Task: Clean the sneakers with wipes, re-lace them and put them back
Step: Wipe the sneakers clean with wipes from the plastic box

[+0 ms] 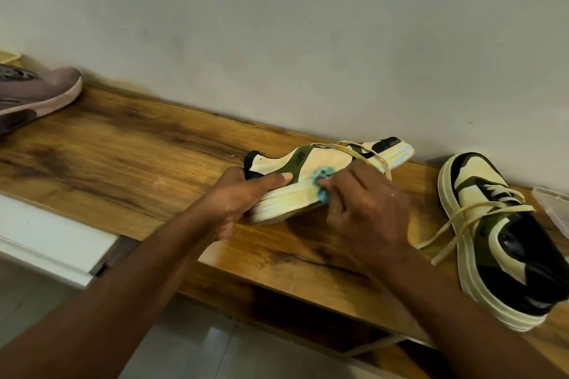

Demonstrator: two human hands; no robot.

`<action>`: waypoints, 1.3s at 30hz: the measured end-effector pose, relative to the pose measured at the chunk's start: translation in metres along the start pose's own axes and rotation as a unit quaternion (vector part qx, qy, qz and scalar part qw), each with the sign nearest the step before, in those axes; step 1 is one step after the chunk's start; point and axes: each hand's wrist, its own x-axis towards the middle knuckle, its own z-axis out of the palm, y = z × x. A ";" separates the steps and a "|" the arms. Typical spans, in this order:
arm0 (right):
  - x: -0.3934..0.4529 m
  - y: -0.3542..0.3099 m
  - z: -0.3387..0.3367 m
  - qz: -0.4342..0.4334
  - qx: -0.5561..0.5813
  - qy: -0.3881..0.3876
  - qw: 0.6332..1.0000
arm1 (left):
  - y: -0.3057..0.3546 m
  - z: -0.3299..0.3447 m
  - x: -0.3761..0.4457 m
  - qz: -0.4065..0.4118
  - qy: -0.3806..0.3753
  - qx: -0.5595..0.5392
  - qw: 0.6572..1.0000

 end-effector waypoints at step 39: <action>0.004 -0.004 0.002 0.107 0.059 -0.030 0.992 | -0.014 0.045 -0.027 0.410 0.136 0.491 0.757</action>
